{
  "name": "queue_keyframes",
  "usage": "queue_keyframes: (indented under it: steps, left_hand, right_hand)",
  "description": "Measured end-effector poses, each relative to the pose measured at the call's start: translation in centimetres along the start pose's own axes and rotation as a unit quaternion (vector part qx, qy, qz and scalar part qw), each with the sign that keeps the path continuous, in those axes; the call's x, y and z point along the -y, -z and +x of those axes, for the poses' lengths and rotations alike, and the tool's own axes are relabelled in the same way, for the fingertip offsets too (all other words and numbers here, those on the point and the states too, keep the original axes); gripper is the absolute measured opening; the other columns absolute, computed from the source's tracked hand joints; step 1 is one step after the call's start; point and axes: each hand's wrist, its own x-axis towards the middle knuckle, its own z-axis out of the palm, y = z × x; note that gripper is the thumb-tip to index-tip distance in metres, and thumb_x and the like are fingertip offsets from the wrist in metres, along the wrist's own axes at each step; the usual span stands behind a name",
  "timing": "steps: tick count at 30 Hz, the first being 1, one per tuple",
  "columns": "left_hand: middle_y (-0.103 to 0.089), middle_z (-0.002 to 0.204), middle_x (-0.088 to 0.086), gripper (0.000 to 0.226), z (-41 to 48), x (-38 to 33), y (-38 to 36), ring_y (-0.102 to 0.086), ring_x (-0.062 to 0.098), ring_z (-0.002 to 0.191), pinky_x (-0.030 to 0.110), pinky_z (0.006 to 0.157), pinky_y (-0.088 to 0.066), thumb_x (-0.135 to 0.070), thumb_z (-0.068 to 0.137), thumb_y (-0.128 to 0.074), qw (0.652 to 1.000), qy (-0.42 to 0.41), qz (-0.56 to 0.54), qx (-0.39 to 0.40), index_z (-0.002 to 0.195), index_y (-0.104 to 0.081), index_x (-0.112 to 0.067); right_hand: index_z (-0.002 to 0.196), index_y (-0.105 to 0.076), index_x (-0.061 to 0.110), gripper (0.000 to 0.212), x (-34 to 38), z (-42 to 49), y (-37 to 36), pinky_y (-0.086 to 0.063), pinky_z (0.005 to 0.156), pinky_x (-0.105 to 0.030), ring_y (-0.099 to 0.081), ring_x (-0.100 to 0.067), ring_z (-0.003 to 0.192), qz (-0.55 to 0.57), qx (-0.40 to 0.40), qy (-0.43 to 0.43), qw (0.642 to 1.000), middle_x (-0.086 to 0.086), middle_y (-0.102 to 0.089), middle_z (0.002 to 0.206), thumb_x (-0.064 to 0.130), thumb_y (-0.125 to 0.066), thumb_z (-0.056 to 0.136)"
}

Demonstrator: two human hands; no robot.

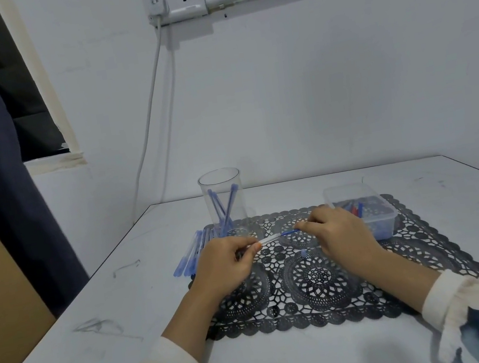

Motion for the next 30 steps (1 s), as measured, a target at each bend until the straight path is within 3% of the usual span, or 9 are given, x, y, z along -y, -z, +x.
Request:
queue_keyframes:
  steps: [3, 8, 12, 17, 23, 26, 30]
  left_hand:
    - [-0.073, 0.092, -0.009, 0.022, 0.0, 0.0, 0.0, -0.057, -0.006, 0.069, 0.013, 0.070, -0.046, -0.032, 0.087, -0.063, 1.000, 0.001, -0.003, 0.002, 0.105, -0.071, -0.023]
    - [-0.073, 0.087, -0.011, 0.019, -0.1, -0.2, -0.1, -0.055, -0.009, 0.063, 0.008, 0.065, -0.041, -0.029, 0.087, -0.063, 1.000, -0.017, -0.003, 0.005, 0.103, -0.073, -0.023]
    - [-0.069, 0.071, -0.011, 0.016, -0.3, -0.5, -0.2, -0.057, 0.006, 0.058, 0.024, 0.057, -0.048, -0.028, 0.087, -0.063, 0.999, -0.032, -0.003, 0.006, 0.098, -0.073, -0.026]
    - [-0.066, 0.070, -0.016, 0.017, -0.2, -0.5, -0.2, -0.056, 0.001, 0.058, 0.014, 0.057, -0.042, -0.028, 0.087, -0.063, 0.999, -0.032, -0.004, 0.005, 0.100, -0.073, -0.024]
    - [-0.070, 0.075, -0.012, 0.018, -0.3, -0.5, -0.2, -0.058, 0.003, 0.060, 0.014, 0.059, -0.044, -0.028, 0.087, -0.063, 0.999, -0.032, -0.001, 0.001, 0.101, -0.073, -0.024]
    - [-0.069, 0.073, -0.012, 0.018, -0.3, -0.5, -0.2, -0.057, 0.003, 0.058, 0.014, 0.058, -0.043, -0.029, 0.087, -0.063, 0.999, -0.033, 0.002, 0.001, 0.101, -0.073, -0.024]
    - [-0.066, 0.070, -0.015, 0.019, -0.2, -0.6, -0.1, -0.053, -0.002, 0.055, 0.007, 0.056, -0.037, -0.029, 0.087, -0.063, 0.999, -0.035, 0.005, 0.002, 0.102, -0.073, -0.024]
  right_hand:
    - [0.082, -0.075, 0.017, 0.049, 0.2, 0.0, 0.3, -0.043, 0.048, -0.022, -0.054, -0.016, 0.052, -0.006, 0.004, 0.004, 1.000, 0.001, -0.059, 0.062, -0.006, -0.087, 0.040]
    - [0.084, -0.075, 0.017, 0.046, 0.5, 0.0, 0.2, -0.043, 0.047, -0.022, -0.054, -0.016, 0.053, 0.006, 0.008, -0.002, 1.000, 0.000, -0.059, 0.063, -0.003, -0.087, 0.045]
    - [0.086, -0.075, 0.017, 0.037, 1.1, -0.1, 0.1, -0.041, 0.047, -0.022, -0.054, -0.017, 0.053, 0.016, 0.009, 0.007, 1.000, 0.000, -0.059, 0.064, 0.002, -0.085, 0.054]
    - [0.080, -0.075, 0.015, 0.019, 1.5, -0.1, 0.6, -0.046, 0.048, -0.022, -0.057, -0.014, 0.056, 0.020, -0.018, -0.069, 0.997, 0.001, -0.062, 0.065, 0.026, -0.083, 0.066]
    - [0.079, -0.074, 0.014, 0.041, 1.3, -0.1, 0.6, -0.053, 0.066, -0.038, -0.061, -0.021, 0.069, -0.043, 0.011, -0.148, 0.988, -0.002, -0.067, 0.071, 0.051, -0.059, 0.073]
    - [0.076, -0.074, 0.011, 0.037, 1.4, -0.1, 0.6, -0.054, 0.059, -0.035, -0.060, -0.021, 0.067, -0.034, 0.004, -0.152, 0.988, -0.004, -0.066, 0.069, 0.047, -0.070, 0.068]
    - [0.070, -0.073, 0.008, 0.021, 1.5, -0.2, 0.4, -0.053, 0.050, -0.029, -0.059, -0.020, 0.064, 0.013, -0.038, -0.126, 0.991, -0.004, -0.062, 0.068, 0.023, -0.084, 0.062]
